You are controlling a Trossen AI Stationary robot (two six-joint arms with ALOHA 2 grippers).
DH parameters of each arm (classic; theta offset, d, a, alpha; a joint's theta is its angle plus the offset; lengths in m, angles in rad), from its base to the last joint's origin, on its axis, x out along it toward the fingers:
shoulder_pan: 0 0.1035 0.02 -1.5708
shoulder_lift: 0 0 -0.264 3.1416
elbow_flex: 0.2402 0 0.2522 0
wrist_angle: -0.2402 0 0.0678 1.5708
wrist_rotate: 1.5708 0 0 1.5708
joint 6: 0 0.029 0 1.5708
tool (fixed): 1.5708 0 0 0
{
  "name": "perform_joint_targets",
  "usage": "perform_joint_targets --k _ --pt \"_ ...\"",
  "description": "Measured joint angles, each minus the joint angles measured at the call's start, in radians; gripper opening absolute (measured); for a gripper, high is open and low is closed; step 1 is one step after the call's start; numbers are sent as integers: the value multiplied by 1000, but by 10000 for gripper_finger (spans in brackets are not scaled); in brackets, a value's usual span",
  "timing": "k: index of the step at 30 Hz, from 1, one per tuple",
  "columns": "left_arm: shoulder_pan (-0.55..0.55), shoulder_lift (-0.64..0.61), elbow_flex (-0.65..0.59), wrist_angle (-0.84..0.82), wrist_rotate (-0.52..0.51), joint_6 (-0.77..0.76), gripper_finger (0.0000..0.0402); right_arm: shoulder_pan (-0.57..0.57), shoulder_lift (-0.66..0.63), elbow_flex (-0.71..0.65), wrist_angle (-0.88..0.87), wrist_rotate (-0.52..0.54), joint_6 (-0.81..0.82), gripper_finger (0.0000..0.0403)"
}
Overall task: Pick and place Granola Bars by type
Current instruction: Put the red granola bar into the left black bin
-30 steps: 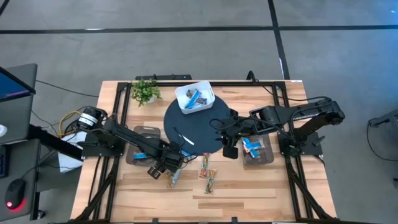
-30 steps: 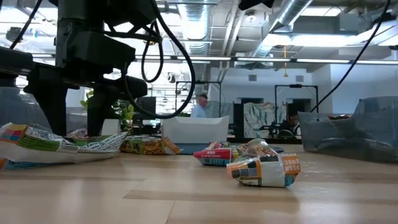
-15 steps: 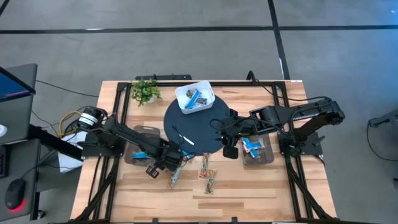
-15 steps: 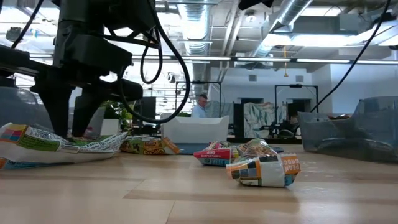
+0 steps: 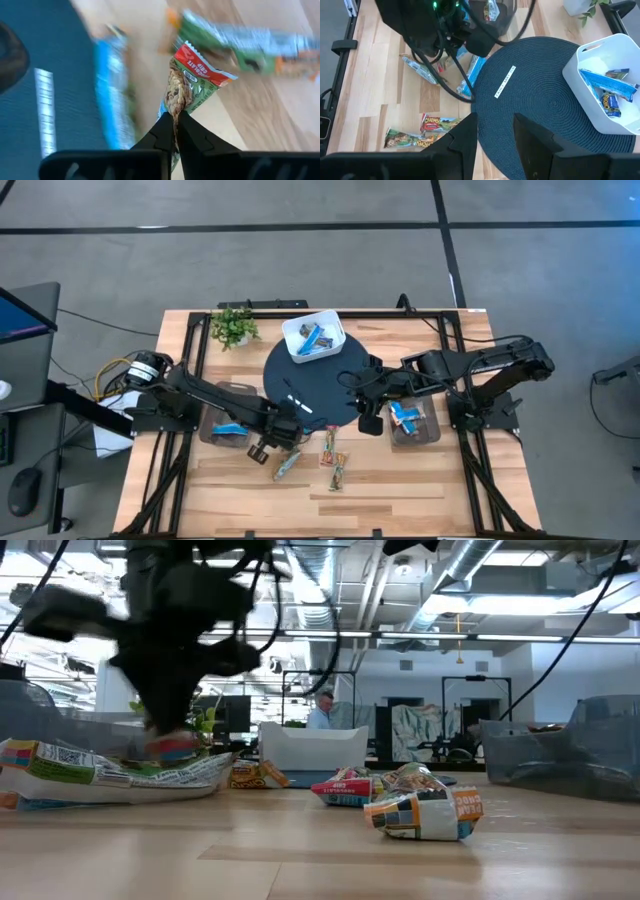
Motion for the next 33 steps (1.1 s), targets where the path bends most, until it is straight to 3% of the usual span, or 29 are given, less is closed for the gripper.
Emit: perform_joint_targets --k 5,9,16,21,33 --pt "23 0 125 -55 -87 2 4 0 0 0 0 0 2 118" --pt "41 -1 254 -214 -149 1 2 0 0 0 0 0 1 118" --pt "74 -27 354 -625 -88 -103 1 0 0 0 -1 0 -4 118" --pt "76 -88 302 -779 -75 -195 1 0 0 0 -1 0 -13 118" --pt "76 -318 -37 -639 -121 -381 24 -40 0 0 -1 0 -14 118"
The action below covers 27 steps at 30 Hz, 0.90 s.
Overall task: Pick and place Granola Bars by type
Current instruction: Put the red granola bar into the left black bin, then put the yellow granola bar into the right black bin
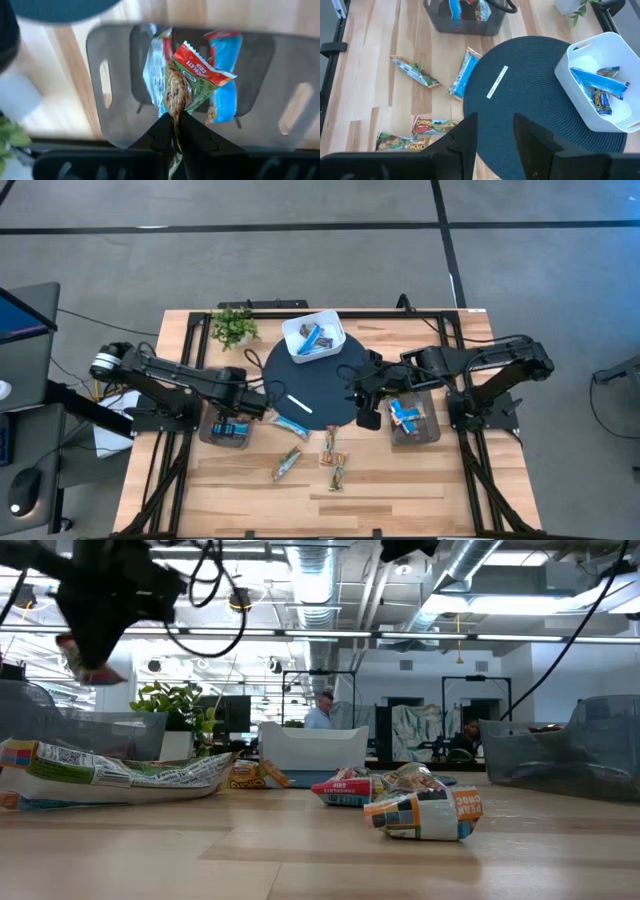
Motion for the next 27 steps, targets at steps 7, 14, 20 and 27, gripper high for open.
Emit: perform_joint_targets --k 7,14,20,27 --pt "0 -25 -61 18 -36 -104 60 -29 0 0 -1 -2 35 118" --pt "0 -24 -61 87 -36 -100 111 -56 17 -1 -46 -50 147 118" --pt "0 -24 -61 87 -36 -104 130 -10 101 1 -59 -207 200 118" --pt "0 -24 -61 94 -41 -82 128 118 260 -1 -71 -240 75 118"
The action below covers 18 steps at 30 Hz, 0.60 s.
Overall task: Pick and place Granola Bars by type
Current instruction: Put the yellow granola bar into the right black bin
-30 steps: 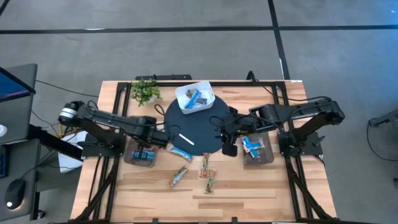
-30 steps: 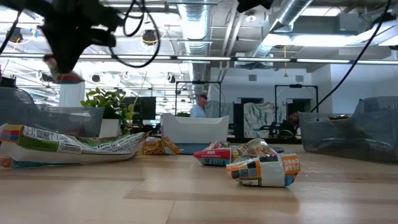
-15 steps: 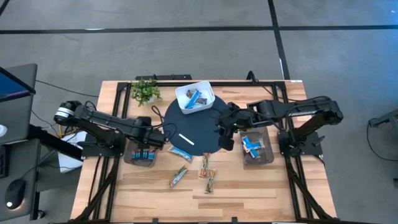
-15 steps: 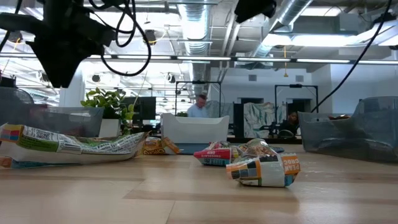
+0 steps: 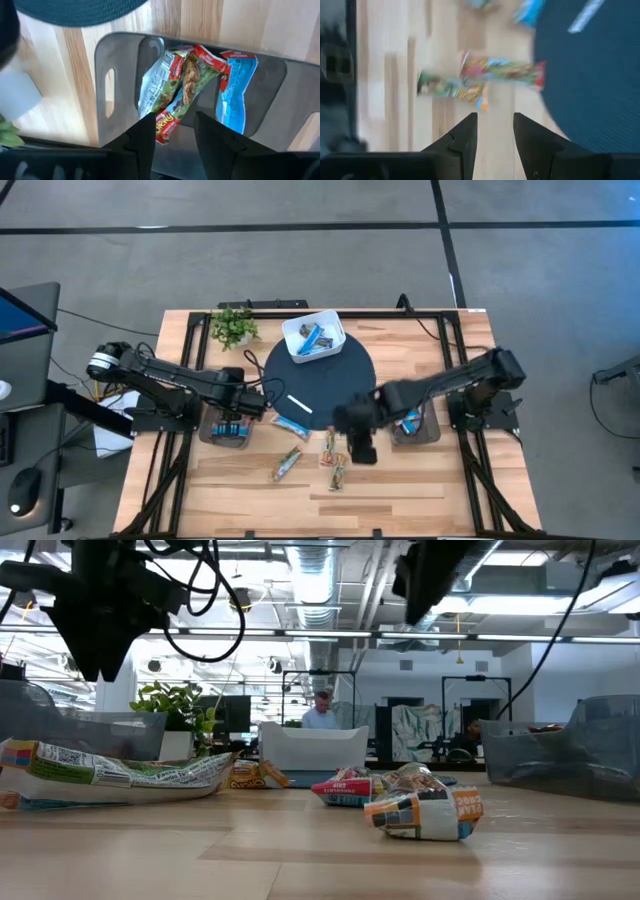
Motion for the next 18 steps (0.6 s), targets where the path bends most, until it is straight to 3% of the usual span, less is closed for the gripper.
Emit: perform_joint_targets --k 4,11,18 --pt "0 -12 0 1 -12 72 128 68 97 1 92 -6 -107 118" --pt "1 -51 0 3 -51 111 128 115 225 0 260 -57 -146 118" --pt "1 -131 1 13 -63 126 128 89 228 2 244 33 -197 118"
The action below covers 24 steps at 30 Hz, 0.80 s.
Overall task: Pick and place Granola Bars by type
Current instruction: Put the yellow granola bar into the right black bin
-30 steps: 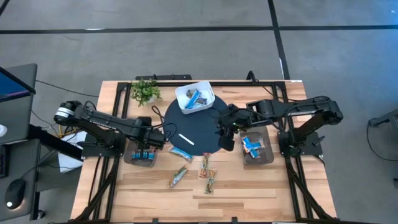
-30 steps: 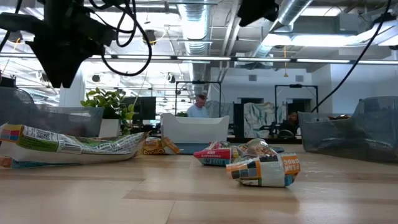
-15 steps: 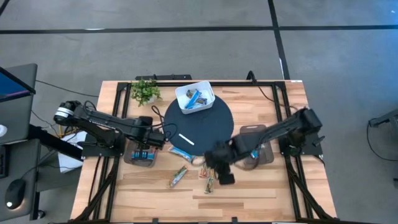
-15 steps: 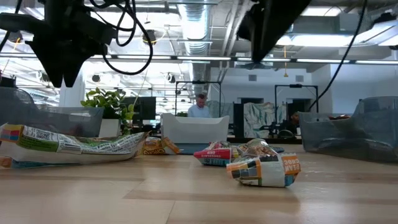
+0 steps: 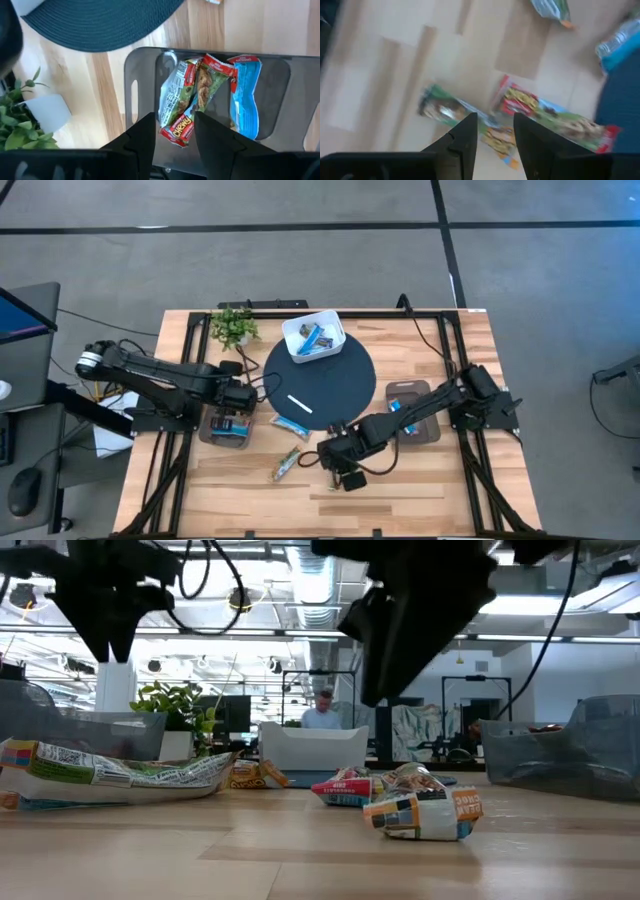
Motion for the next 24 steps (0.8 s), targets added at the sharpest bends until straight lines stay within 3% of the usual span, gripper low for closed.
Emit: perform_joint_targets --k 13,24 --pt "-3 -128 -1 33 -26 -121 128 0 0 -60 -30 -1 -335 118" --pt "-12 -172 0 34 -50 -183 128 -3 18 -71 31 -1 -372 118"
